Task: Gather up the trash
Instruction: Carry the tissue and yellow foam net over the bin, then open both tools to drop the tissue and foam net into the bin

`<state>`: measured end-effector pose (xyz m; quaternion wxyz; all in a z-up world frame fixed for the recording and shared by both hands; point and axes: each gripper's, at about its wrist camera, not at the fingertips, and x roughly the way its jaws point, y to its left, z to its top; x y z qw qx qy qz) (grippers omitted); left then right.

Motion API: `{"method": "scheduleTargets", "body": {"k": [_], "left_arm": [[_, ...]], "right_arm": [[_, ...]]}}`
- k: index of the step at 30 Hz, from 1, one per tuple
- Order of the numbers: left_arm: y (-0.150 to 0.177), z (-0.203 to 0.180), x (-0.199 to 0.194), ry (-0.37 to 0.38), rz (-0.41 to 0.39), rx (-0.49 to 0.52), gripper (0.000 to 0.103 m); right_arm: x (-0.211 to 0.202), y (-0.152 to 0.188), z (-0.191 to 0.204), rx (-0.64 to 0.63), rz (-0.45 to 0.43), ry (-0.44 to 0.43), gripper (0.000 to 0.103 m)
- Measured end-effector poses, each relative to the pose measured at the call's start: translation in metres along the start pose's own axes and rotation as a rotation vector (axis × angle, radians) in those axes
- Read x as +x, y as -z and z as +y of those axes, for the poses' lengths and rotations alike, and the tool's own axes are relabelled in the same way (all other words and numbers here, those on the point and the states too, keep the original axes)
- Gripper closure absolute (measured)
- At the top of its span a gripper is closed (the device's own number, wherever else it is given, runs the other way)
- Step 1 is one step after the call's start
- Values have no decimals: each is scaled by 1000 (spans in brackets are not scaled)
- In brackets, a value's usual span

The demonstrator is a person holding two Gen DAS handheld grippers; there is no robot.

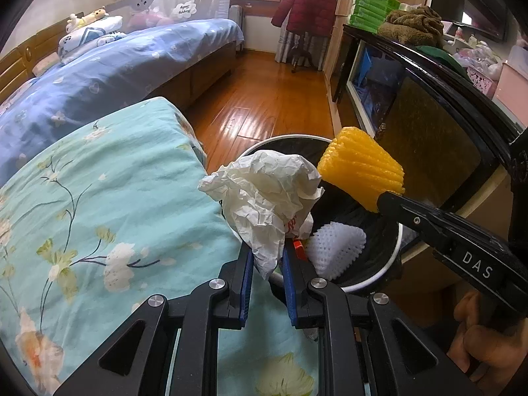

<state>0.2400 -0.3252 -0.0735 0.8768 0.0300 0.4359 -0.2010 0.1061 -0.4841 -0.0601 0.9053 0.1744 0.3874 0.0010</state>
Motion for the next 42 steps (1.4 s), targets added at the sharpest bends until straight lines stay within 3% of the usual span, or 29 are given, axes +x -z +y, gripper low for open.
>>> {"method": "scheduleTargets", "body": {"k": [23,28,29,31,32,35,38,42], "left_arm": [[-10,-5,7,10,27,15,87],[-15,-5,7,10,34,14,80],[-15,-5,7,10,33,14,75],[-13,-5,4,5,23,8,60],[-12,-4,1,1,15,6,55],[-7,-2,-6,-8,3,4,55],[3,5,-17,-17,-15,-13,48],[19,17,-31,-25,-31,-57,47]], "right_arm": [[12,-9,-9,20,36,0,90],[12,-9,-14,48,44,-1,84],[11,-9,-15,55,43,2,82],[9,-10,-16,64,35,-2,62],[6,-9,-16,68,29,-5,58],[-1,-8,-14,71,14,-9,56],[-10,-5,-8,66,-6,-14,44],[-18,1,1,72,-16,-29,28]]}}
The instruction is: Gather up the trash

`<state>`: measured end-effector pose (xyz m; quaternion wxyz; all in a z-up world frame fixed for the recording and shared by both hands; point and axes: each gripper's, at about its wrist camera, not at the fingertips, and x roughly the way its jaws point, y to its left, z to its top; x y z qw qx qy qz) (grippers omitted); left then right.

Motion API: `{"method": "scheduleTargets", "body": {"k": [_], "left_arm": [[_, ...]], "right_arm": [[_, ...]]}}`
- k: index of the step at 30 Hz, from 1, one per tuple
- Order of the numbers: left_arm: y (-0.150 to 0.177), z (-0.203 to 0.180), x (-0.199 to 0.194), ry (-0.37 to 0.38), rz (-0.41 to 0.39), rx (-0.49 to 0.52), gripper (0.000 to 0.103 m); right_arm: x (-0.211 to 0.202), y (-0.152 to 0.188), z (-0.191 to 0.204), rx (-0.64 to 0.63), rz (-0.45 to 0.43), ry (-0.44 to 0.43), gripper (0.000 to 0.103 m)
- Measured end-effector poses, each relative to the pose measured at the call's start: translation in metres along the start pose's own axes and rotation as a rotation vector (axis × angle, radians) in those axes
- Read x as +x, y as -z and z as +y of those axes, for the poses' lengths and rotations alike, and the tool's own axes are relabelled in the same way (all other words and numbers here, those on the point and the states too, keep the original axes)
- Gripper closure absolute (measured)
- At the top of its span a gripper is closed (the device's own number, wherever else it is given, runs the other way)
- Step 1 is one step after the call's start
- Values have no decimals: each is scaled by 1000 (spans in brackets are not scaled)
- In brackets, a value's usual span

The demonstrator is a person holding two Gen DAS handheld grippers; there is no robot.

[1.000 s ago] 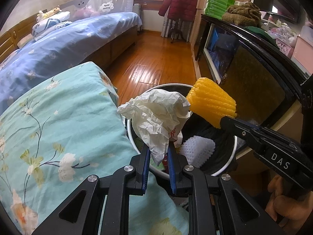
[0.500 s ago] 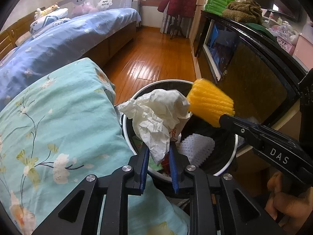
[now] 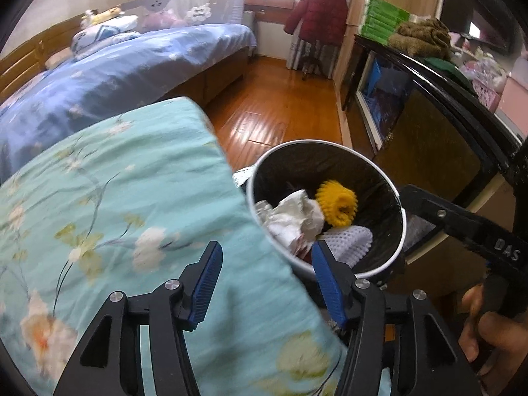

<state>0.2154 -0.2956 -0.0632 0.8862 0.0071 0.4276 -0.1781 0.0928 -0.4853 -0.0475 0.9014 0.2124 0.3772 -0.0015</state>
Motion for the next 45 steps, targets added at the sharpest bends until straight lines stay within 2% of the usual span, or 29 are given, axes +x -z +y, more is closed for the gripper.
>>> {"method": "scheduleTargets", "body": {"k": [7,12,15,28,33,36,39,40,45], "left_arm": [[28,25,-39,-26,-67,-84,42],[56,42,-72,-76,-131,-115,38],[74,51,-90,-106,-161,-143,31],[122,80,-147,-200,-242,-216,31],[129,81,-170,-248,-307,-208,26],[133,77,-183,-286,-369,-202,22],[138,71,-196,-340,-432,-193,7],[141,69,-199,-360,-459,-188,2],[151,60,-206,-415,-511,-176,1]], "right_arm": [[-14,20,34,-59,-33,-9,18],[-19,32,55,-90,-57,-14,17],[-23,40,69,-106,-75,-30,17],[-26,65,115,-191,-96,-54,9],[-39,62,129,-235,-160,-55,6],[-54,61,143,-295,-268,-55,1],[-60,63,154,-349,-349,-24,0],[-58,64,157,-364,-361,-18,0],[-50,69,162,-379,-362,-27,0]]}}
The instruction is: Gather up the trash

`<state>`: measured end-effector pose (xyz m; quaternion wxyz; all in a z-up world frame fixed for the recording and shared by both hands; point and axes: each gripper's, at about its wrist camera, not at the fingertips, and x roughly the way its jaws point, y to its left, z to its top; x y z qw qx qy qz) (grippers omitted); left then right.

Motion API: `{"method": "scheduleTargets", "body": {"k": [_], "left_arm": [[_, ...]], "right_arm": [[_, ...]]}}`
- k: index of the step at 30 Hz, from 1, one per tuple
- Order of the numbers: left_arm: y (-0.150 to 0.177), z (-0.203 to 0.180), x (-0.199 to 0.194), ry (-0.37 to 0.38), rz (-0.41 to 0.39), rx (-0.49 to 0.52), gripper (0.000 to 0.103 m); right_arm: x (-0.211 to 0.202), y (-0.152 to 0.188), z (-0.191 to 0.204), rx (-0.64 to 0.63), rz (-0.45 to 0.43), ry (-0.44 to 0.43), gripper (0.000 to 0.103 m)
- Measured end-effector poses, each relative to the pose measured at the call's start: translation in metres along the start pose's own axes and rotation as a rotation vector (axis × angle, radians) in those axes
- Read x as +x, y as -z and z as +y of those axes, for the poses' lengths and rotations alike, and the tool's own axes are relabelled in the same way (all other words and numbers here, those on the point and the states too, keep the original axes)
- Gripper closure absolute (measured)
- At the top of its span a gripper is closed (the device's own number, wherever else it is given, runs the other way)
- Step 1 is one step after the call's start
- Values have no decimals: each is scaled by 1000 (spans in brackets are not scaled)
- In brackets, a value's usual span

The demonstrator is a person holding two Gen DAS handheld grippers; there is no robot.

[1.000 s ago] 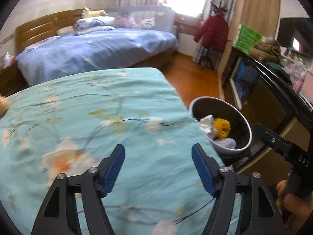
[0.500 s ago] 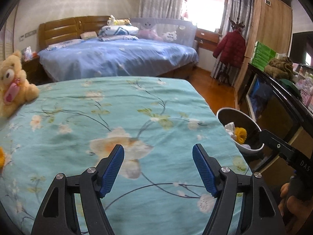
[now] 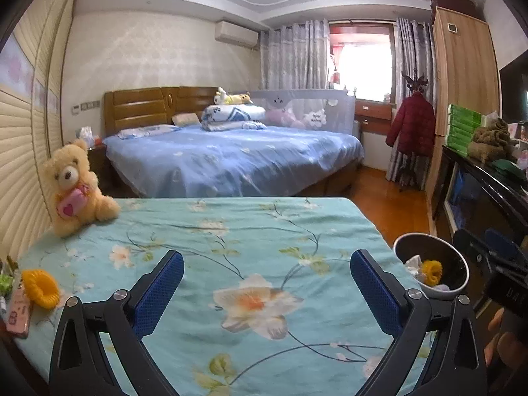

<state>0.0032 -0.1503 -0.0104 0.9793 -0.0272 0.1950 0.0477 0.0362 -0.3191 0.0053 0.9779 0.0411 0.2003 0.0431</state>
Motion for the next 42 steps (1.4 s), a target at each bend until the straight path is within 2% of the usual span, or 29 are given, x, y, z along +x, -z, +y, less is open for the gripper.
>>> {"method": "scheduleTargets", "body": {"k": [10,42], "left_arm": [[4,-6,3,-21,-29,41,1],[6,1,7,7,-41,45,1]], "right_arm": [[0,4,-1,13,-2,-8,0],[-10,0,1,27,-15,-19,0]]}}
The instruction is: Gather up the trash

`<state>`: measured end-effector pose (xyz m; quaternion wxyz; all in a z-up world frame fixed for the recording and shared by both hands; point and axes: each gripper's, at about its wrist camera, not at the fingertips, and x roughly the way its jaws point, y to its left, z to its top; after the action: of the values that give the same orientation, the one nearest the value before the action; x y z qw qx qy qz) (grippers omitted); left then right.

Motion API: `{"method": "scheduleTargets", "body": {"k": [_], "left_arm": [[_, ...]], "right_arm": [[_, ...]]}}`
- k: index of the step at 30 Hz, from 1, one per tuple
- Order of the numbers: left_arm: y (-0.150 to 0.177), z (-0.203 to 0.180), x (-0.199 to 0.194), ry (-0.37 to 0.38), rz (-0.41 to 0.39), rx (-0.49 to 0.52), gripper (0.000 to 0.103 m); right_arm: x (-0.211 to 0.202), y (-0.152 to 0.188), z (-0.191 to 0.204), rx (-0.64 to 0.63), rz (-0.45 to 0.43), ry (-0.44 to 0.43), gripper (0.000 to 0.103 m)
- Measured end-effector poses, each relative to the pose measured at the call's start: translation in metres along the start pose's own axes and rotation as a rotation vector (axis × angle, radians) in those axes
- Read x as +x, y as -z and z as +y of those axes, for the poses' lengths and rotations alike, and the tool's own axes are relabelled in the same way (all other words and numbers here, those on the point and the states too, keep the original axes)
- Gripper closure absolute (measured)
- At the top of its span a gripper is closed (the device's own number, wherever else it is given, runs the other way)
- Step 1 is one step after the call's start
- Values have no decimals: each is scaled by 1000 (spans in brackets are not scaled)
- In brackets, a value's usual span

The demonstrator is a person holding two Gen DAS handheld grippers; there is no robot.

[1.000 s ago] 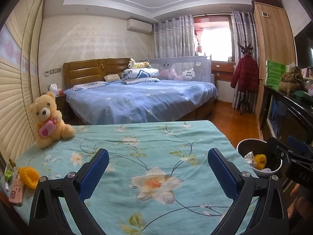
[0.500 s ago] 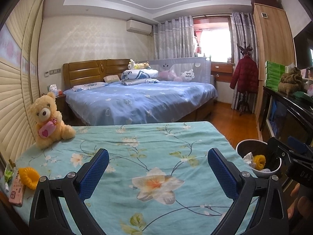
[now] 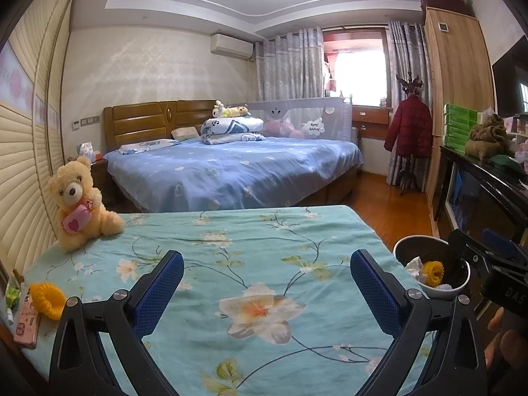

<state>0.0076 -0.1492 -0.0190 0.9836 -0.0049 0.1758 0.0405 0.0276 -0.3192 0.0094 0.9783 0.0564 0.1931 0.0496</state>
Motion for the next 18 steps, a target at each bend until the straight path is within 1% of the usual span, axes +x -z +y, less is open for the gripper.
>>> {"method": "scheduleTargets", "body": {"k": [7,18], "left_arm": [[1,1,2,-10,2,3,1],[2,1,2,1,6,3,1]], "right_arm": [[-1,0,3,3,3,-2,0],[-1,0,6,3,2,-9,0]]}}
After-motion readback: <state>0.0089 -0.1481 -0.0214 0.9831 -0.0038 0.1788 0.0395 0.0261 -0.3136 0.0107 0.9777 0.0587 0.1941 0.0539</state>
